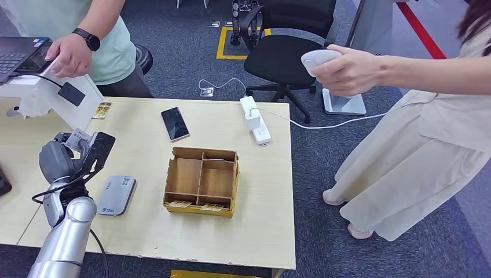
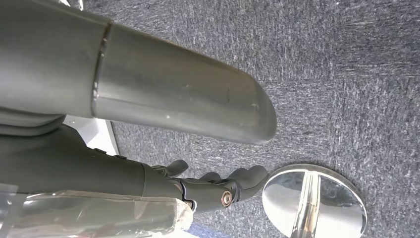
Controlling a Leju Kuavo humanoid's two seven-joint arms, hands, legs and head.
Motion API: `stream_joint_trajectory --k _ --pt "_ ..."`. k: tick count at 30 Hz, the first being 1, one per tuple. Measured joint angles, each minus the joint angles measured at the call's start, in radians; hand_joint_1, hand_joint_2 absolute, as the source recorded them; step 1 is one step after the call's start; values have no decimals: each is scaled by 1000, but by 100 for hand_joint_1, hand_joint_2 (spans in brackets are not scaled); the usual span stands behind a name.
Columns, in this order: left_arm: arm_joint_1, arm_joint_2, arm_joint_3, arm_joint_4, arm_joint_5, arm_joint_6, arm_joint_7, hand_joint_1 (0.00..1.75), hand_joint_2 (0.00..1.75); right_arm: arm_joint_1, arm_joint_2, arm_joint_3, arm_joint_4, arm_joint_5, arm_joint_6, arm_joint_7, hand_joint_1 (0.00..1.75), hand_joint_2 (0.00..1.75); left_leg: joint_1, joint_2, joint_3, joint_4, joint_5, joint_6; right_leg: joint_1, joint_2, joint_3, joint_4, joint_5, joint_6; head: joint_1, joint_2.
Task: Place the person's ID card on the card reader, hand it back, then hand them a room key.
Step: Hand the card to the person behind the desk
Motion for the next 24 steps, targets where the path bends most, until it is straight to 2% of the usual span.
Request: stream_joint_trajectory --k 19,24 --pt "-207 12 -12 173 -83 59 35 175 175 -17 9 22 1 11 -2 18 0 0 0 0 0 0 0 0 0 1 0 0 0 0 0 0" --pt "-229 15 -12 180 -84 77 32 175 175 -19 13 29 1 11 -2 18 0 0 0 0 0 0 0 0 0 1 -1 0 0 0 0 0"
